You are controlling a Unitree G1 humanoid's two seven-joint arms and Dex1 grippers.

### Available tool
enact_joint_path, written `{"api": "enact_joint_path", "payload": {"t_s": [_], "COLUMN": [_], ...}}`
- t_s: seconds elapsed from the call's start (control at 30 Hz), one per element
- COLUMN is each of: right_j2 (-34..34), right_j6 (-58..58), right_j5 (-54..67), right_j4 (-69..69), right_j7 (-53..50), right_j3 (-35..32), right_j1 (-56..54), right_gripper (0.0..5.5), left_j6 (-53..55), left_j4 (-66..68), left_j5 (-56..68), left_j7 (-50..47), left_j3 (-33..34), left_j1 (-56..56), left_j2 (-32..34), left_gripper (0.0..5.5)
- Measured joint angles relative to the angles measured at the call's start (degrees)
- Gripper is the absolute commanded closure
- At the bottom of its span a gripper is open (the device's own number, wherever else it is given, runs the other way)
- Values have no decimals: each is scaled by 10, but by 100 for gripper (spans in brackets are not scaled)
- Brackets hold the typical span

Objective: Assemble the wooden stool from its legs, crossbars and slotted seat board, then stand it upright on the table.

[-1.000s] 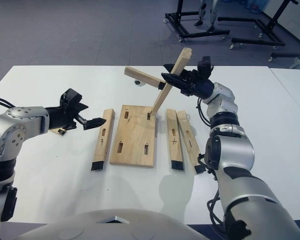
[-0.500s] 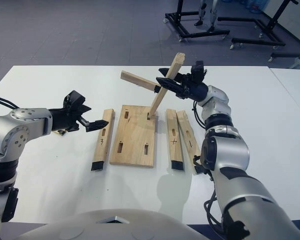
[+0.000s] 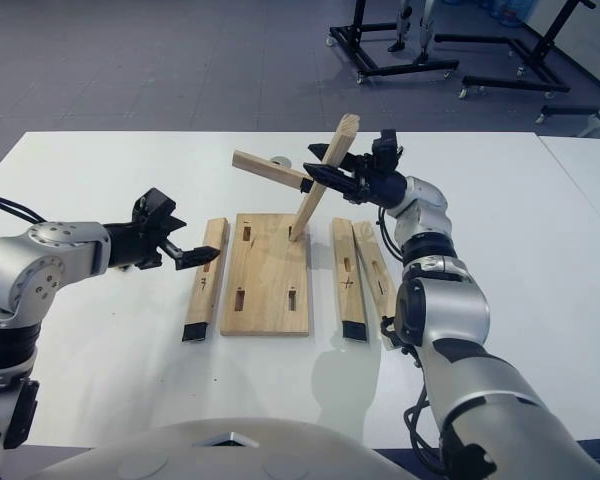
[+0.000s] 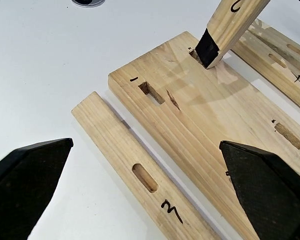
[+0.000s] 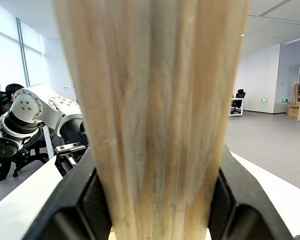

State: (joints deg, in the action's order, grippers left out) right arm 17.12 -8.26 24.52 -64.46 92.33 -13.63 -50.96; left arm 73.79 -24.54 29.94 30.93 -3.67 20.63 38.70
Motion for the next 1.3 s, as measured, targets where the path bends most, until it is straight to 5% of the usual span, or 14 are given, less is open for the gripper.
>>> {"api": "enact_joint_path", "payload": {"t_s": [0.47, 1.3], "right_j2": [1, 2], "right_j6": [7, 58], "right_j5": [16, 8], "right_j4": [68, 0], "right_j7": [-1, -89], "right_j3": [133, 187], "right_j1": [15, -26], "right_gripper": [345, 345], "left_j6": [0, 0], "left_j4": [-22, -23], "left_j5": [0, 0], "left_j7": [-23, -48], "left_j3": [0, 0], "left_j1": [-23, -26], "left_j2": [-22, -48], "left_gripper": [10, 10]}}
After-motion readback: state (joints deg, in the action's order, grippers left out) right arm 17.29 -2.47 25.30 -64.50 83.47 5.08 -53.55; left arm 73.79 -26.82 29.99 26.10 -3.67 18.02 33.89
